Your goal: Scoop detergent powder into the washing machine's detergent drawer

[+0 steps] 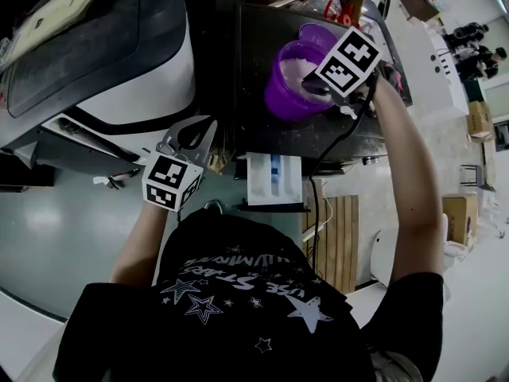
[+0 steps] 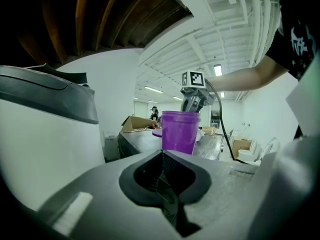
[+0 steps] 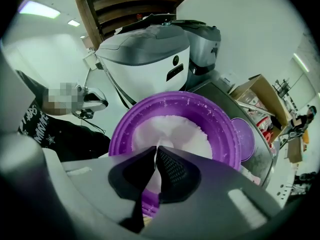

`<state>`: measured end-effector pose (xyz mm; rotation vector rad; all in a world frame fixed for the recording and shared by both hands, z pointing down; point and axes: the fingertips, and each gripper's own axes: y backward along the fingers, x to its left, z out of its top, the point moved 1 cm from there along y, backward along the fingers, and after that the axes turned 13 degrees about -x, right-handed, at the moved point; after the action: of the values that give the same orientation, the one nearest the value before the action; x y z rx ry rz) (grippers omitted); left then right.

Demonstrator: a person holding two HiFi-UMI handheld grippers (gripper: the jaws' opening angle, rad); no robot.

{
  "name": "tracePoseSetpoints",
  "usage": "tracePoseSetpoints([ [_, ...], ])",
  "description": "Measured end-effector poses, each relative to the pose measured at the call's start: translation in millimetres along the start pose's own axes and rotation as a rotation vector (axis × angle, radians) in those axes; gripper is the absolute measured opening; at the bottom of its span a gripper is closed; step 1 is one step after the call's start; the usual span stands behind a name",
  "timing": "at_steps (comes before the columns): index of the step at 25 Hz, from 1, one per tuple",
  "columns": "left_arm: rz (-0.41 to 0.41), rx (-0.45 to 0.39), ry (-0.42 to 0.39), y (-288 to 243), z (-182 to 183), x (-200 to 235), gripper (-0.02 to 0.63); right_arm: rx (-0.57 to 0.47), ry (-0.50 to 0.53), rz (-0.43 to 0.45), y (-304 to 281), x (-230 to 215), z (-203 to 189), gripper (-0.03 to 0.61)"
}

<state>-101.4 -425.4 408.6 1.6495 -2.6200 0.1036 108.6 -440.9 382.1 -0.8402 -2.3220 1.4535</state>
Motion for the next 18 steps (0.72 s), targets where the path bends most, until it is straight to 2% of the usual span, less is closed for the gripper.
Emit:
tracePoseSetpoints([
  [9,-0.015,0.010,-0.007,-1,-2,3,0.000,-0.023,-0.060,0.025,2,-1,3,0.035],
  [18,-0.031,0.015,0.000,-6,-4,7,0.000,-0.132,-0.193,0.076,14,2,8,0.035],
])
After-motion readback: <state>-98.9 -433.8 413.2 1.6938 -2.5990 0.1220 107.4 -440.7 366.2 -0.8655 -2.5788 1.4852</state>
